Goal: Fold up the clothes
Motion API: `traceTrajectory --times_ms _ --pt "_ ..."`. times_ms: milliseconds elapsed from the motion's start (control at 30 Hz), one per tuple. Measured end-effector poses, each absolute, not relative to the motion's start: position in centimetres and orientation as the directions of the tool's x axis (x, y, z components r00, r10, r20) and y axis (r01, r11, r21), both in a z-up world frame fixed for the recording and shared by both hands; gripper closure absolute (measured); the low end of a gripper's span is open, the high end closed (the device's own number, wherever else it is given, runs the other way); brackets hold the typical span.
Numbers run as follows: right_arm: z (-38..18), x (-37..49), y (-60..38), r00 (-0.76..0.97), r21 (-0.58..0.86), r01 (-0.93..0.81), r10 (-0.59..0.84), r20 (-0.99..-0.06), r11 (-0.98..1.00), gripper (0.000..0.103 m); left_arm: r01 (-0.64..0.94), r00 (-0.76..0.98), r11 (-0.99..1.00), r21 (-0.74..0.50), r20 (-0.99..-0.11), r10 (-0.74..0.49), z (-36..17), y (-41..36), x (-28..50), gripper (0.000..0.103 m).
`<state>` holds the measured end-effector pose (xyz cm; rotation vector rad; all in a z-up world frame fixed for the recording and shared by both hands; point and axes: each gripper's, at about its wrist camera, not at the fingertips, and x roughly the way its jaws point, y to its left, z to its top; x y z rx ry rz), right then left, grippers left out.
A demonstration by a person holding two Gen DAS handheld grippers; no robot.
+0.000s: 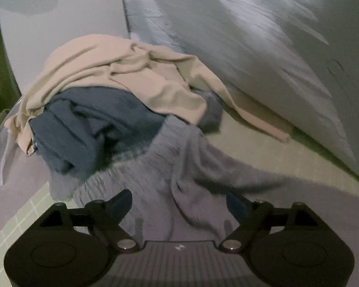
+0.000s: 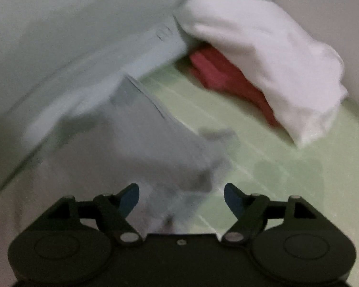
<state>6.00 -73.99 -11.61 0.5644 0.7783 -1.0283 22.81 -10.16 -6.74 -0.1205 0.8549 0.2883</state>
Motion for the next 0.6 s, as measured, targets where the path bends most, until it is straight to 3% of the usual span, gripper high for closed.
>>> traceTrajectory --times_ms 167,267,333,367,600 --pt "-13.1 5.5 -74.4 0.282 0.053 0.912 -0.529 -0.8 0.406 0.022 -0.271 0.609 0.962 -0.009 -0.776 0.164 -6.8 -11.8 21.6 0.016" --pt "-13.5 5.3 -74.4 0.308 0.076 0.907 -0.528 -0.792 0.415 0.036 -0.244 0.616 0.969 -0.027 -0.777 0.133 -6.3 -12.9 20.9 0.016" --pt "-13.5 5.2 -74.5 0.341 0.083 0.888 -0.526 -0.779 0.452 0.081 -0.224 0.622 0.974 -0.035 -0.775 0.115 -5.8 -13.8 20.1 0.016" --pt "-13.5 5.0 -74.5 0.357 0.088 0.879 -0.525 -0.773 0.468 0.095 -0.214 0.625 0.976 -0.039 -0.773 0.106 -5.6 -14.2 19.6 0.016" --pt "-13.2 -2.1 -74.0 0.347 0.159 0.914 -0.515 -0.784 0.373 0.099 -0.162 0.645 0.983 -0.082 -0.763 0.042 -4.3 -16.8 15.0 0.016"
